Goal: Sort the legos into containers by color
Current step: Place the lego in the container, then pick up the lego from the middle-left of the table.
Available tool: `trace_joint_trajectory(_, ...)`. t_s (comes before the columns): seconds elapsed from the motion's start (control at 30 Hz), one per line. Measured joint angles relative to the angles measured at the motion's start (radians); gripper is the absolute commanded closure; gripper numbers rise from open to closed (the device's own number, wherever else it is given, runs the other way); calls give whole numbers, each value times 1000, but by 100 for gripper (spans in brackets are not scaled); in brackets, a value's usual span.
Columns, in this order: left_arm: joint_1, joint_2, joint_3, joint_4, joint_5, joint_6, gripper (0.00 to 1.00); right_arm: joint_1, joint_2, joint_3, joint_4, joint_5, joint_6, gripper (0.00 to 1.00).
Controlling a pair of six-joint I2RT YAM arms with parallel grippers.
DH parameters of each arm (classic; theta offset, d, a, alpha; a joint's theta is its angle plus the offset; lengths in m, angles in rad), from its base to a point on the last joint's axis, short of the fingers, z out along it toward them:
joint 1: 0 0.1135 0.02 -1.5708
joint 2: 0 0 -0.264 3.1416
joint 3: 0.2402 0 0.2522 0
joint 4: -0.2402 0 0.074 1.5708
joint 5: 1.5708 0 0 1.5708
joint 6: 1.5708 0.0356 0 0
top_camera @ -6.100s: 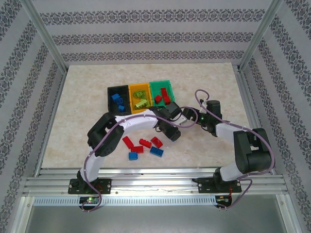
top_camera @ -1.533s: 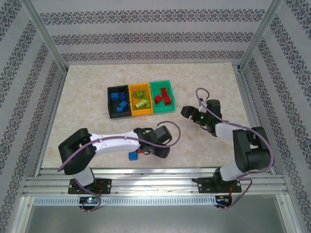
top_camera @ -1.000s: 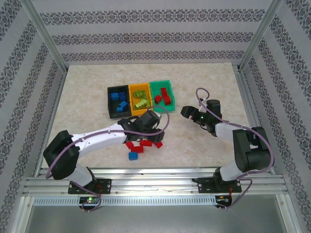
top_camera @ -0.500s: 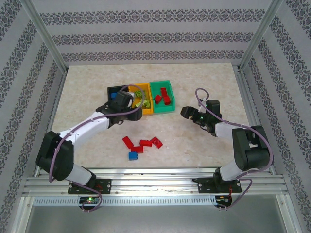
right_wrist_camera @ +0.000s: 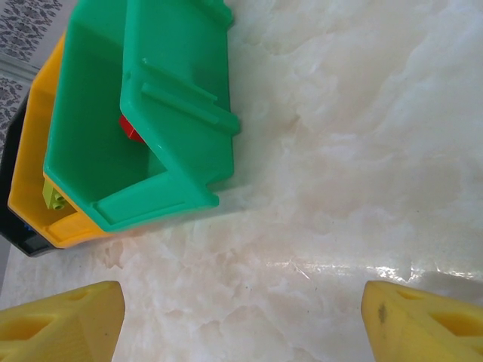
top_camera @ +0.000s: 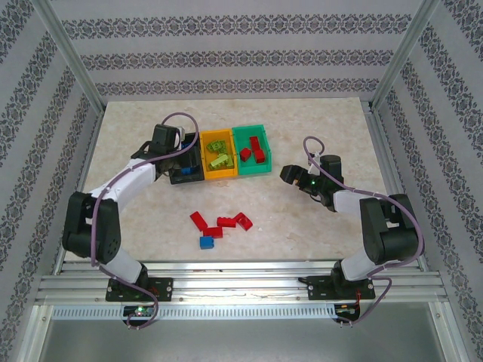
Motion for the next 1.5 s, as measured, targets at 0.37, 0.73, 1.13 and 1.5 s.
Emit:
trace_joint_trajectory(0.37,6,-78,-80,40,30,-12,18,0,21,0,7,-14,14,18)
trace_joint_trajectory(0.73,-16,-240,-180,-30,100,-11,22,0,32,0,8,-19,23,18)
trace_joint_trajectory(1.13,-151,-340,-249,-357,201,-47,26,0,43,0,16,-26,23,18)
trace_joint_trajectory(1.5,-462,-357,-298,-485,121,-195,27,0,53,0,21,-41,27,18)
